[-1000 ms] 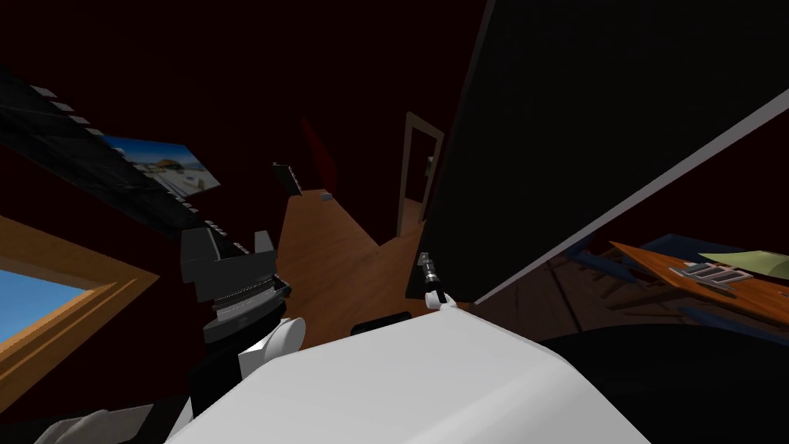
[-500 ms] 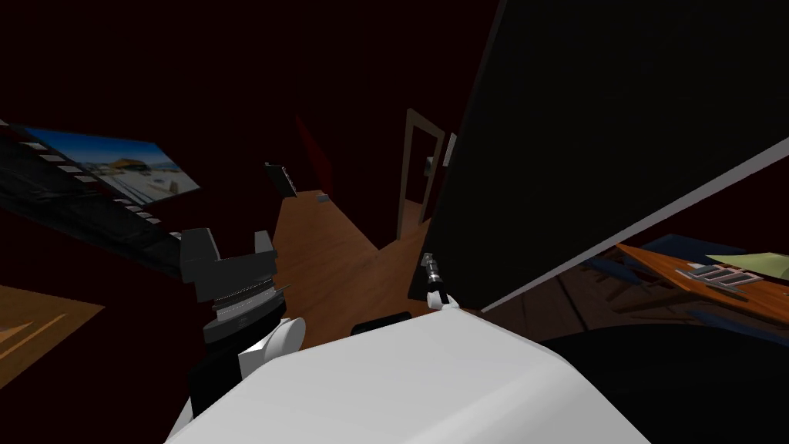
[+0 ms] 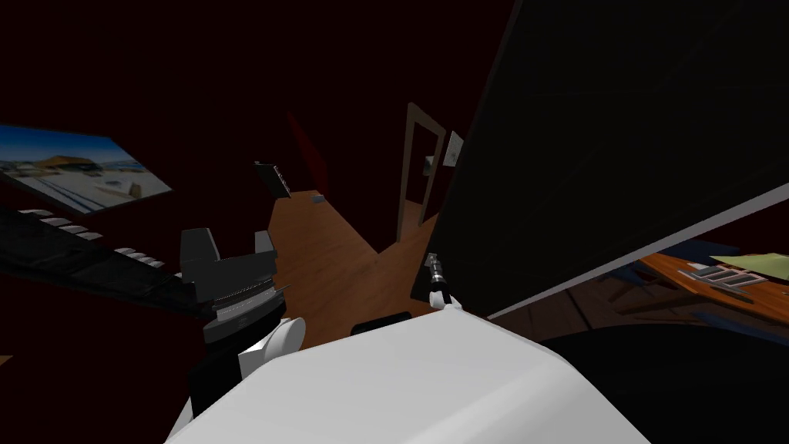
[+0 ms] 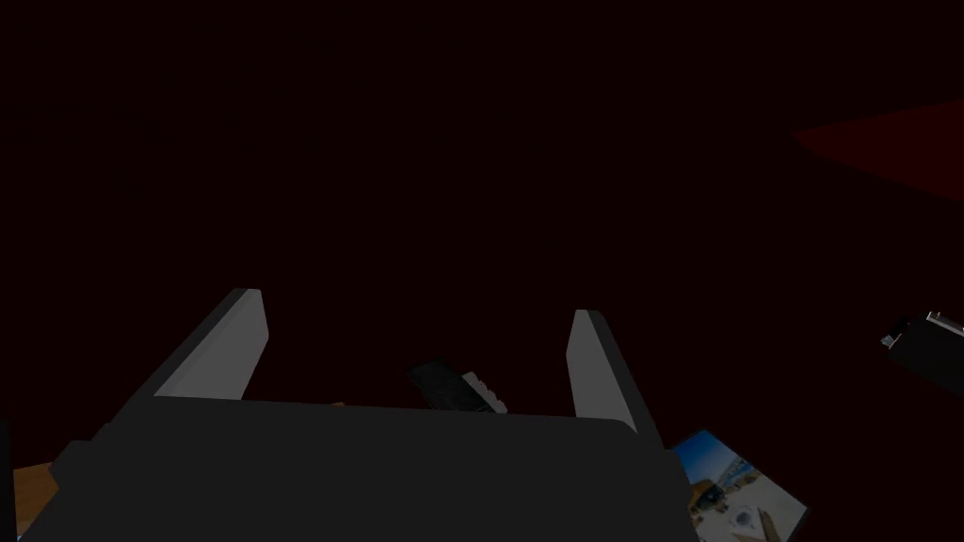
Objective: Push the door open
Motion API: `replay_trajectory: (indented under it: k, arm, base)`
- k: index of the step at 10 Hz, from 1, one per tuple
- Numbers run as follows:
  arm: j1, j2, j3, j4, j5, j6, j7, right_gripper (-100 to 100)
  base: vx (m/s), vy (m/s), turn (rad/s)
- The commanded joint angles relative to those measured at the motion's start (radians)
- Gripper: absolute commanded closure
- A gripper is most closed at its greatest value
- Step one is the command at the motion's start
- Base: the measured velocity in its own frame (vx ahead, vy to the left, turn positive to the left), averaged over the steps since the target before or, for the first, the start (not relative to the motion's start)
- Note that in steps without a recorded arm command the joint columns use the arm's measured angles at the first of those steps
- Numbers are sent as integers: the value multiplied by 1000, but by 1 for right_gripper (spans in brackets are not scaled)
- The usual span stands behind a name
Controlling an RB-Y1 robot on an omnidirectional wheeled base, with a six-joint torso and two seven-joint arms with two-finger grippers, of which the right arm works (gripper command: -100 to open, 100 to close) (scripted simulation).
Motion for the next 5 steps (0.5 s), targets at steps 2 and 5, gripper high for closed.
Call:
replay_trajectory:
  k: [2,5]
  arm:
    - [3,-1,-8,1,-5,-1,4,100]
    - [5,-8,-43,2,-26,-2,16,100]
  base:
    - [129,20,-38]
    - [175,9,-46]
